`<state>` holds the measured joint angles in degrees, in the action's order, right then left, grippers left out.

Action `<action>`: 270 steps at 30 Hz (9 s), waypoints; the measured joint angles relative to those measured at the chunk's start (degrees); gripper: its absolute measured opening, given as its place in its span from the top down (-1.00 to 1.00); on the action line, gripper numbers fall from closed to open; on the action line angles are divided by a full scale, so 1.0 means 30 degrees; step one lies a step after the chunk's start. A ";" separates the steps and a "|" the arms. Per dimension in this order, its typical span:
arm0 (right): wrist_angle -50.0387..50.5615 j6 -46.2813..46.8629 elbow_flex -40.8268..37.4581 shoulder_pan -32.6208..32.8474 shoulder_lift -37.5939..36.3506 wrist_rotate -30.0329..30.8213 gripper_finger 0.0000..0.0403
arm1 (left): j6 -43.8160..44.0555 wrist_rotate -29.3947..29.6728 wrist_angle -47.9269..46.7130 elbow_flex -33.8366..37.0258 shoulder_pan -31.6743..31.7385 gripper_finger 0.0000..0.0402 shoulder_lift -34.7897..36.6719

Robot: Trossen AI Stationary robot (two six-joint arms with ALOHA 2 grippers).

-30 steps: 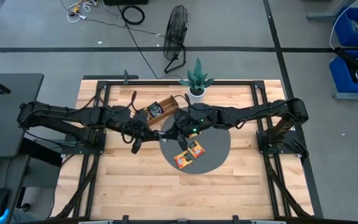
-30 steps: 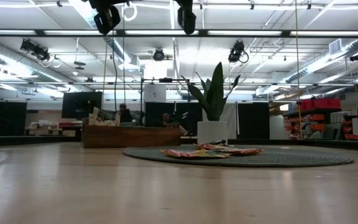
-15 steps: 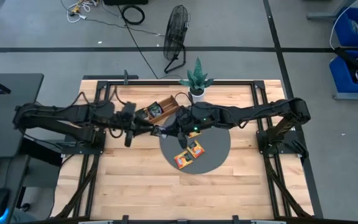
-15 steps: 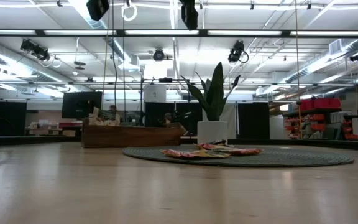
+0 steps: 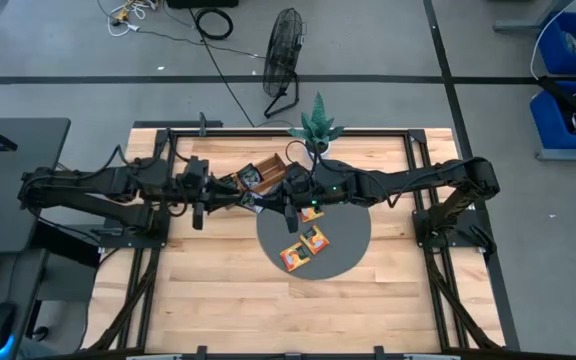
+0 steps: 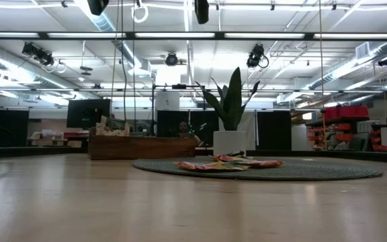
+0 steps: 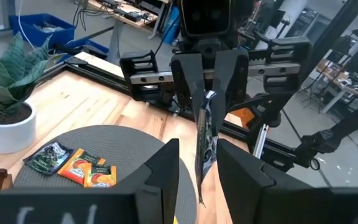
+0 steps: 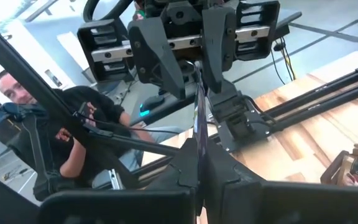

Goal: Pick & Place Tea
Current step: Put the purple tea bag into the middle section of the wooden organizer

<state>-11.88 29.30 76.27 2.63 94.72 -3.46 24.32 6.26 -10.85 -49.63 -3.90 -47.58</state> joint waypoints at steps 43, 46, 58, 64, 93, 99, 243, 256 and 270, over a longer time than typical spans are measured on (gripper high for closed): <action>0.1810 0.1179 0.0000 0.0517 -0.1022 -0.0616 0.06 | -0.1393 0.0289 -0.1845 -0.0007 0.1960 0.99 -0.1046; 0.2350 0.1065 0.0007 0.0988 -0.1290 0.0380 0.03 | -0.1778 0.0332 -0.2466 -0.0007 0.3160 0.99 -0.1521; 0.3405 0.0993 0.0015 0.1377 -0.1107 0.1853 0.16 | -0.2750 -0.3444 -0.4471 -0.0208 0.8645 1.00 -0.5882; 0.3541 0.0858 0.0015 0.1377 -0.1100 0.2025 0.18 | -0.4922 -0.3210 -0.8211 -0.3244 1.0247 1.00 -0.8885; 0.4040 0.1587 0.0015 0.1370 -0.1100 0.2020 0.18 | -0.6091 -0.2121 -1.0304 -0.6462 1.0900 0.99 -1.5152; 0.4055 0.1587 0.0015 0.1311 -0.1093 0.2025 0.18 | -0.5955 -0.2116 -1.0401 -0.6455 1.0849 0.99 -1.5152; 0.8257 0.8763 -0.6841 -0.7941 0.2535 0.4506 -0.14 | 0.3229 0.3220 -0.8905 -0.6455 0.1217 -0.30 -0.6970; 0.7654 0.9002 -0.6790 -0.7641 0.3687 0.4768 0.22 | 0.3336 0.3220 -0.8913 -0.6455 0.1218 -0.30 -0.6970; 0.8837 0.7424 -0.6540 -0.7028 0.3317 0.5773 0.98 | 0.3326 0.3513 -0.9370 -0.6455 0.1224 -0.30 -0.6978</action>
<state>14.63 51.58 56.65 -18.45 104.67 13.85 34.29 16.80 -38.96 -68.99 -0.23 -68.51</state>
